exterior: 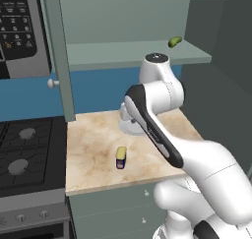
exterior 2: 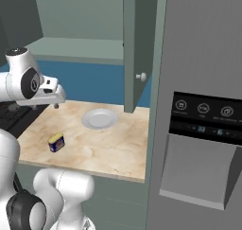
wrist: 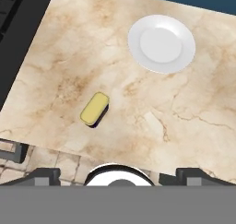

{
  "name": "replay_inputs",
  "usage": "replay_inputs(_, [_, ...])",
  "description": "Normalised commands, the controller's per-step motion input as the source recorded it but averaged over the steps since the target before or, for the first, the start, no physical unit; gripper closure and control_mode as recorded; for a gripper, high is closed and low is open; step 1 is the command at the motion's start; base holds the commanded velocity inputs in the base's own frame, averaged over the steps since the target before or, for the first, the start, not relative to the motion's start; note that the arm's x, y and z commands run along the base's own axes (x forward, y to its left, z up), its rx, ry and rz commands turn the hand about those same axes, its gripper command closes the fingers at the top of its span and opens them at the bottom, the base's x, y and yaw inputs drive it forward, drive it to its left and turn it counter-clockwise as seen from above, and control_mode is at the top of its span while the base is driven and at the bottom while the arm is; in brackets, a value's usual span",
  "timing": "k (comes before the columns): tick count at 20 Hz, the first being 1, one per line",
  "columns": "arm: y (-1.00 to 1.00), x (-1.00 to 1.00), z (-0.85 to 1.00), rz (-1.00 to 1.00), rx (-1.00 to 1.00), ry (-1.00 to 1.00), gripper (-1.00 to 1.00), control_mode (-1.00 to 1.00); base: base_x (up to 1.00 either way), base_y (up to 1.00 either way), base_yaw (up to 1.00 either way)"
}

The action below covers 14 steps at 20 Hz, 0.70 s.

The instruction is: Pick the canned food and boxed food from the counter and place them in the cabinets closest to them.

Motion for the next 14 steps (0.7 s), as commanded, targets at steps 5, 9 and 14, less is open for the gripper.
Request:
replay_inputs(5, [0.19,0.0,-0.16,0.01,-0.03,0.0,-1.0,-1.0,0.0,0.0,0.0])
replay_inputs(9, [0.13,0.0,-0.2,0.0,-0.01,0.0,-1.0,-1.0,0.0,0.0,0.0])
replay_inputs(14, [0.08,0.0,-0.22,0.0,-0.01,0.0,-1.0,-1.0,0.0,0.0,0.0])
